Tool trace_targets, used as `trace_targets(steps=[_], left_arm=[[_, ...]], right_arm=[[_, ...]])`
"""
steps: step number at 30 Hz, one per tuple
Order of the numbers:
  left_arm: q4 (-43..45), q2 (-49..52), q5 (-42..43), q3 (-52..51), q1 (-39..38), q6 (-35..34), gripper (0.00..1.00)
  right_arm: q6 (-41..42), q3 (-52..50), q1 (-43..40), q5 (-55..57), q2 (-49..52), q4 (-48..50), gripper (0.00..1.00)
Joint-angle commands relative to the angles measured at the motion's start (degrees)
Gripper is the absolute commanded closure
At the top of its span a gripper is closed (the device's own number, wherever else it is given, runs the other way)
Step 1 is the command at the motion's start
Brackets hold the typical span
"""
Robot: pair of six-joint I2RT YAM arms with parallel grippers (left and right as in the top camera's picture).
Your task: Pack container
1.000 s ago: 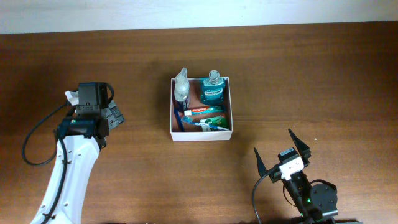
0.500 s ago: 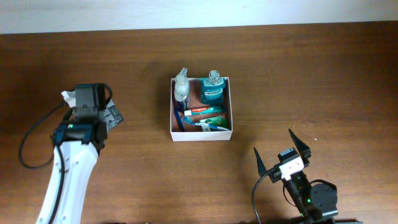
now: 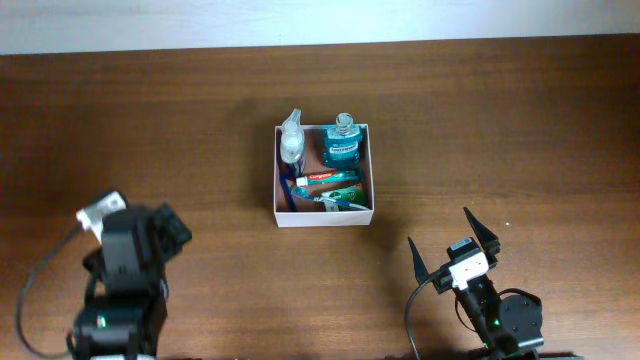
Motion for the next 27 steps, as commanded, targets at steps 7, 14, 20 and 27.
trace_targets(steps=[7,14,20,27], left_arm=[[1.49,-18.38,-0.02,-16.04,1.25,0.26,0.01],[12.94,-28.72,4.63,-25.64,3.61,0.28,0.01],[28.44,-31.85,6.64,-33.16,3.85,0.31,0.01],[40.39,-34.53,10.32,-39.87,5.57,0.35,0.01]], right_arm=[[-0.2,-0.26,-0.42,-1.14,-0.5,-0.24,0.02],[-0.2,-0.26,-0.42,-1.14,-0.5,-0.24,0.02],[-0.2,-0.26,-0.42,-1.14,-0.5,-0.24,0.02],[-0.2,-0.26,-0.42,-1.14,-0.5,-0.24,0.02]])
